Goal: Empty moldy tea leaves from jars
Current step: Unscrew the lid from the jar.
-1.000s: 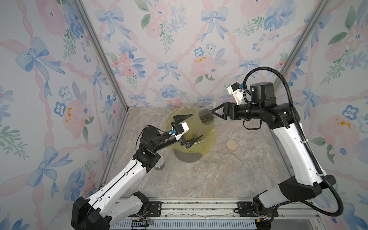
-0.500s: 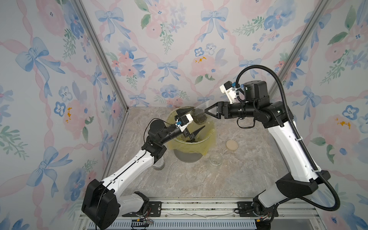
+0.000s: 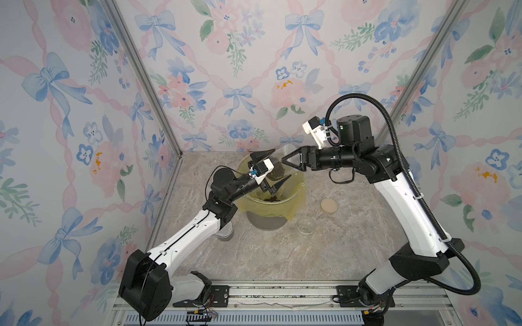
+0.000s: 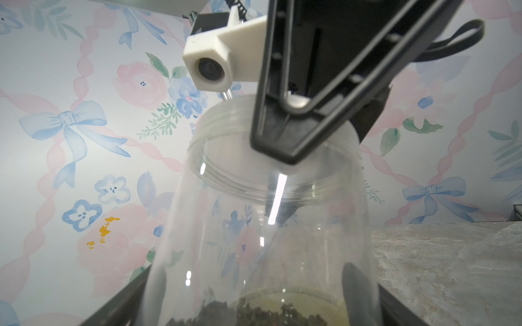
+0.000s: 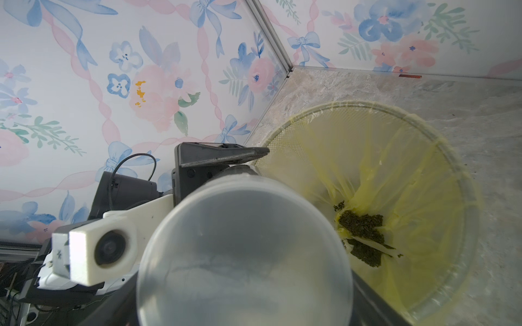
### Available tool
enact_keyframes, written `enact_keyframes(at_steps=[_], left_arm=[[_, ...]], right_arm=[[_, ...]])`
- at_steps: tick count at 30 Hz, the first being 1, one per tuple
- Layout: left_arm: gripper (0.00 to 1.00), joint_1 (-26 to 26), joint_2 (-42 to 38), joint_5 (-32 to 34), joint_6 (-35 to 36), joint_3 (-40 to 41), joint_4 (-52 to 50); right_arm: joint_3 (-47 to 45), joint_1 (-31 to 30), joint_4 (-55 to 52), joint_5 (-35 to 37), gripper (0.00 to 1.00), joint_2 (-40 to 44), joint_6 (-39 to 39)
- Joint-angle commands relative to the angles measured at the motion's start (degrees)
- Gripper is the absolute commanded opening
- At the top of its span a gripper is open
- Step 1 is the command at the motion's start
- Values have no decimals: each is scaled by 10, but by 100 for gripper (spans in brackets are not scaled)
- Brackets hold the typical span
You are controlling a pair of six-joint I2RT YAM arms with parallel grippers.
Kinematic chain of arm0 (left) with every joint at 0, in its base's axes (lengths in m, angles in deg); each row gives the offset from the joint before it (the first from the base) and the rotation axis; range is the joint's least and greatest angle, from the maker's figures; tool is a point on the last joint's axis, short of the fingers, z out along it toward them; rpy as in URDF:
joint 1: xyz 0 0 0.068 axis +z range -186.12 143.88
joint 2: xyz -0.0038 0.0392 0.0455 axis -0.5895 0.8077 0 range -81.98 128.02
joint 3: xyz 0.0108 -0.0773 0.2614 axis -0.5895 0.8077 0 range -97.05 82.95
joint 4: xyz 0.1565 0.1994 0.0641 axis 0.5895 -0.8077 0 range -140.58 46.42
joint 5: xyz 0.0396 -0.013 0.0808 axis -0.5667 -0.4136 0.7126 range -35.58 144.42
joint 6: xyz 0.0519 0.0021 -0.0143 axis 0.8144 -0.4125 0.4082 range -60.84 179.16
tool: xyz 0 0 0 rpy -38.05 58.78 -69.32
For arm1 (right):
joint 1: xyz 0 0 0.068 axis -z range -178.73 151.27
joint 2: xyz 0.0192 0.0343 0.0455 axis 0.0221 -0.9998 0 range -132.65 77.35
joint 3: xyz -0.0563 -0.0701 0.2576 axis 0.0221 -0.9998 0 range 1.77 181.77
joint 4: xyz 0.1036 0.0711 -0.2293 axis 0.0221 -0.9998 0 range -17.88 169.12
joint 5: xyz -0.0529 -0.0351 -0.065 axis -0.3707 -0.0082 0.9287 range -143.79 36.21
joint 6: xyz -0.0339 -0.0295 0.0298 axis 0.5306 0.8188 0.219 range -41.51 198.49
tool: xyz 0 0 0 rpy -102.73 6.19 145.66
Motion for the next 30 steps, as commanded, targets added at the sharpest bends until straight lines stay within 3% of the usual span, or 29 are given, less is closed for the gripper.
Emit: enact_keyframes(at_steps=[1, 13, 22, 30], left_arm=[[98, 4, -14, -5, -13, -9, 14], [91, 8, -44, -18, 1, 19, 15], [77, 7, -54, -23, 1, 27, 15], [61, 7, -81, -6, 23, 44, 15]], right_arm=[[21, -14, 22, -12, 77, -6, -8], [17, -33, 38, -19, 77, -15, -15], [16, -36, 39, -27, 77, -14, -12], [-21, -36, 69, -37, 91, -6, -7]])
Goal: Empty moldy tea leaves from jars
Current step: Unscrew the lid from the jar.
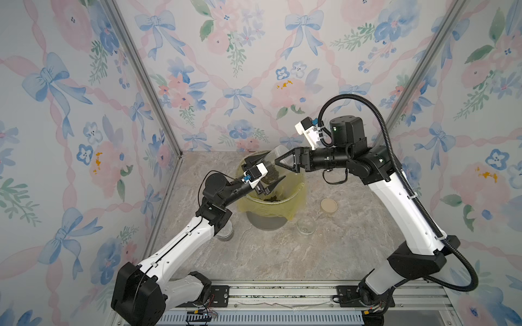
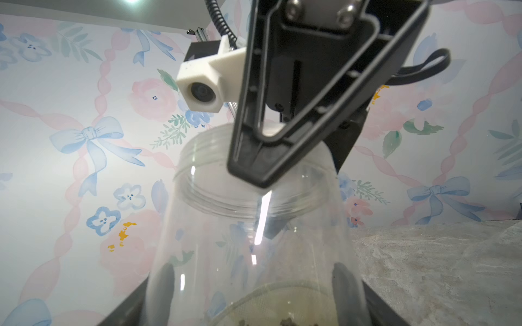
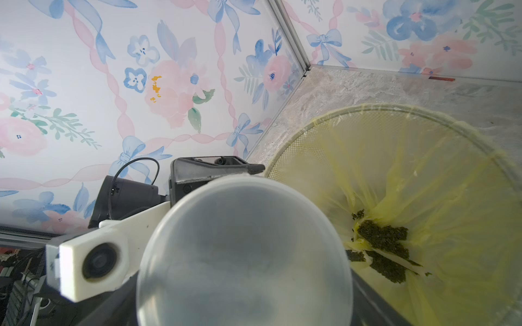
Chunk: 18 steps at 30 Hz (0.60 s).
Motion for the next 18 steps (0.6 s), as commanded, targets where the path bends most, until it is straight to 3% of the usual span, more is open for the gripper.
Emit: enact_keyframes(at_steps=[1, 4, 12, 15, 18], left_arm=[[59, -2, -24, -4, 15, 11, 18], [56, -4, -30, 6, 28, 17, 18], [53, -22, -47, 67, 72, 24, 17], [53, -27, -51, 95, 91, 23, 19], [52, -27, -54, 124, 103, 25, 35]], right_arm=[[-18, -10, 37, -22, 92, 4, 4], [-27, -8, 42, -22, 99, 6, 10], [-67, 10, 90, -15, 97, 31, -3], [-99, 16, 132, -13, 96, 49, -19], [-187, 14, 247, 3, 96, 87, -55]])
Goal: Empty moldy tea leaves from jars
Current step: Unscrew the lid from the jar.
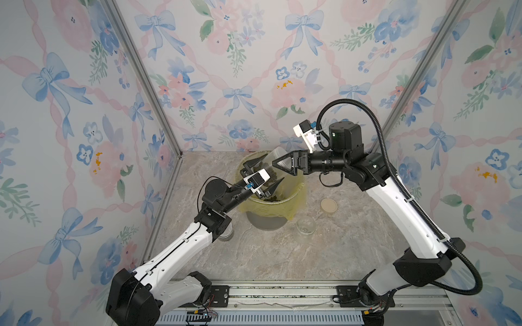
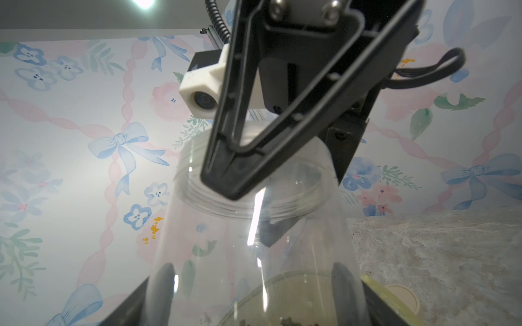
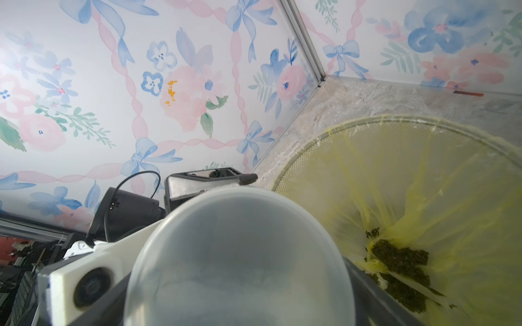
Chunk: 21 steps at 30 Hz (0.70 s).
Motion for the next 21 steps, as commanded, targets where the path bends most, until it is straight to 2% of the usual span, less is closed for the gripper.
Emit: enact_keyframes(at_steps=[1, 11, 21], left_arm=[[52, -1, -23, 52, 34, 3, 50], [51, -2, -10, 109, 138, -6, 69], [51, -5, 28, 191, 209, -35, 117]], right_arm=[[-79, 10, 140, 21, 96, 42, -53], [-88, 18, 247, 0, 96, 31, -119], [-5, 21, 275, -35, 97, -55, -167]])
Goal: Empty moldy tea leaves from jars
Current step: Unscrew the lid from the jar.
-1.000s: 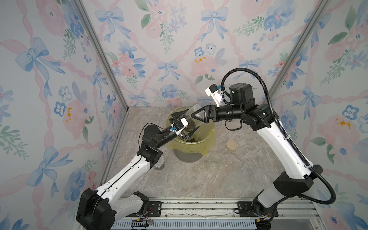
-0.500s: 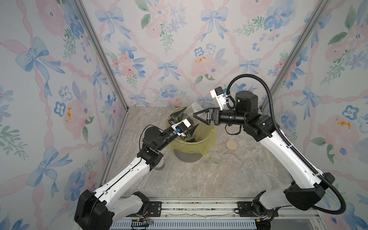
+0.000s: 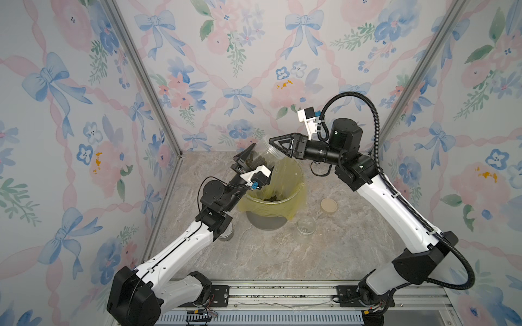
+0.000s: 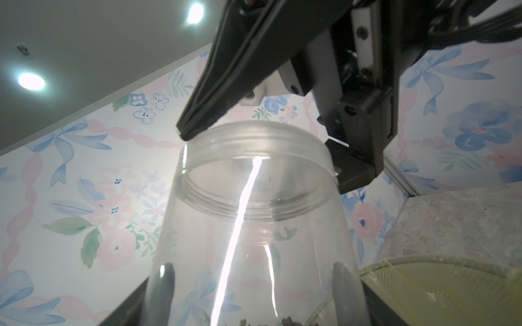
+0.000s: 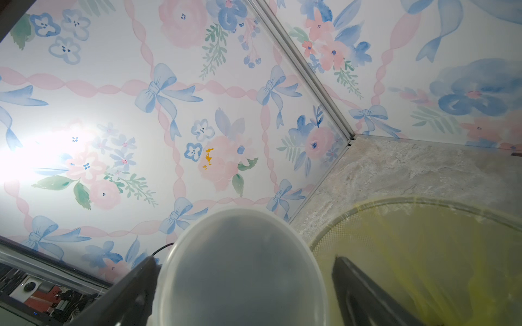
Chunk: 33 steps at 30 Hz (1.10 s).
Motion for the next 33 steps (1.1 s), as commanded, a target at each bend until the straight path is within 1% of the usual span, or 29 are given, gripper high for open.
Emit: enact_keyframes(at_steps=[1, 4, 5, 8, 11, 15, 18, 25, 26, 30, 33], left_arm=[[51, -3, 18, 49, 45, -37, 53], [51, -4, 36, 68, 72, -50, 63], [51, -5, 42, 70, 82, -53, 67], [51, -8, 57, 82, 108, -51, 90], [51, -9, 69, 98, 126, -47, 113], [51, -10, 80, 114, 149, -43, 133], [51, -13, 89, 129, 167, -49, 138], [51, -20, 105, 154, 207, -61, 148], [51, -21, 107, 157, 211, -63, 148], [51, -20, 111, 163, 212, -72, 149], [51, -20, 115, 167, 208, -79, 148]], right_arm=[[38, 5, 17, -18, 96, -23, -21], [63, 5, 16, -20, 97, -32, -26], [72, 6, 15, -20, 96, -52, -27], [95, 7, 7, -22, 97, -68, -28], [105, 15, 12, -26, 98, -80, -36], [107, 32, 43, -37, 100, -92, -66], [118, 37, 56, -50, 94, -103, -79], [139, 36, 48, -64, 92, -121, -81], [138, 36, 48, -65, 92, -122, -82], [130, 34, 48, -67, 99, -123, -82], [127, 35, 48, -67, 100, -122, -81]])
